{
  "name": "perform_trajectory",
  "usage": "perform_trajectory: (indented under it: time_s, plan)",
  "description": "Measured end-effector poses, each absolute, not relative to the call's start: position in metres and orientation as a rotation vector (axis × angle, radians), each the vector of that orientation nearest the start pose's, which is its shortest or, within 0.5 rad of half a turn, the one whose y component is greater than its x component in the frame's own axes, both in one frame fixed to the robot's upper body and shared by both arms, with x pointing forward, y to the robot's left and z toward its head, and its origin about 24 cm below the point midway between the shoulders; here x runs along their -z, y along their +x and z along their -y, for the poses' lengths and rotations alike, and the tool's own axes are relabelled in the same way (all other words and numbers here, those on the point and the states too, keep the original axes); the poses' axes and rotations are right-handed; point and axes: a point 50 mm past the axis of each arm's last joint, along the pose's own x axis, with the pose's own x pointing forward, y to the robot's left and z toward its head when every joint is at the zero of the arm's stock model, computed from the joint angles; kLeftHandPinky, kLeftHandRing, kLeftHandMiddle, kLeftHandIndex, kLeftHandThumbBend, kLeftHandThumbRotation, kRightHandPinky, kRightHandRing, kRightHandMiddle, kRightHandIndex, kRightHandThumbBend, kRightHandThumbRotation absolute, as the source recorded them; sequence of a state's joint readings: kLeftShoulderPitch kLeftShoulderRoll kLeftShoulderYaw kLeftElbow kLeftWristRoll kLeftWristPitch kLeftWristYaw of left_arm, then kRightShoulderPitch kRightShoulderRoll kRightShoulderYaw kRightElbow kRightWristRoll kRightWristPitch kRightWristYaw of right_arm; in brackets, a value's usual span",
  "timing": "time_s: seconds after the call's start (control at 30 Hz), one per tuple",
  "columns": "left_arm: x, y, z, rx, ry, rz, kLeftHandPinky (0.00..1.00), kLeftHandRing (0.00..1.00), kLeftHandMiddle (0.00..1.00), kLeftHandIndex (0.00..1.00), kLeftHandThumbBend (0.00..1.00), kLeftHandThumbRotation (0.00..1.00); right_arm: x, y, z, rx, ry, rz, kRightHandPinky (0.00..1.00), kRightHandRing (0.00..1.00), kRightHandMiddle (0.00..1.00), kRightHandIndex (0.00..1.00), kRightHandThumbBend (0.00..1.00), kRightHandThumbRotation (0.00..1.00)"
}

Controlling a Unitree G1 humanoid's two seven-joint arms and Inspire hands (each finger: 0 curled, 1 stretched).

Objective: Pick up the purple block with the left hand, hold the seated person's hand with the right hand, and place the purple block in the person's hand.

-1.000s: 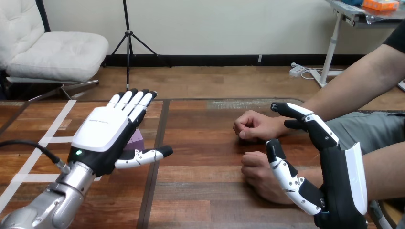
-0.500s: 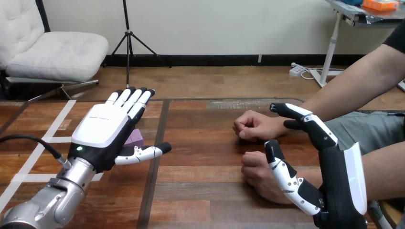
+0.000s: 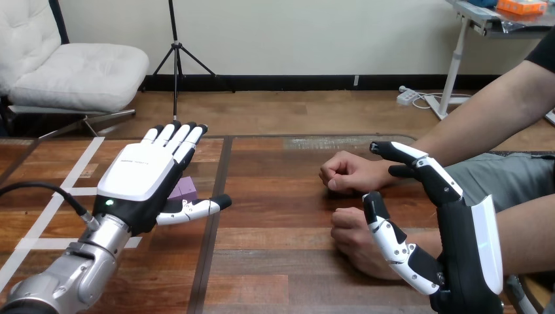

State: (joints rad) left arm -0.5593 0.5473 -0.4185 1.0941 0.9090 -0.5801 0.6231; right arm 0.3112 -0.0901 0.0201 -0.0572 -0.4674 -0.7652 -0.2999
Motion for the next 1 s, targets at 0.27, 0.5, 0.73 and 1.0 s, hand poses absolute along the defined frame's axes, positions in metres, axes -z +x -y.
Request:
perform_trajectory:
  time_s: [0.27,0.5,0.73,1.0]
  plan:
    - [-0.018,0.315,-0.227,0.223,1.415,0.287,1.0,1.0,1.0,1.0,0.71,1.0,-0.059,0.172,0.156,0.07,-0.436,0.561,0.69,0.76,0.76,0.73,0.35,0.43]
    - [-0.02,0.319,-0.225,0.224,1.437,0.283,1.0,1.0,1.0,1.0,0.72,1.0,-0.059,0.172,0.156,0.07,-0.438,0.561,0.69,0.76,0.76,0.73,0.36,0.43]
    - [-0.023,0.323,-0.225,0.216,1.451,0.285,1.0,1.0,1.0,1.0,0.72,1.0,-0.059,0.172,0.156,0.07,-0.443,0.561,0.69,0.76,0.76,0.73,0.36,0.44]
    - [-0.025,0.327,-0.224,0.213,1.475,0.276,1.0,1.0,1.0,1.0,0.71,1.0,-0.059,0.172,0.157,0.07,-0.445,0.56,0.7,0.76,0.76,0.73,0.36,0.45]
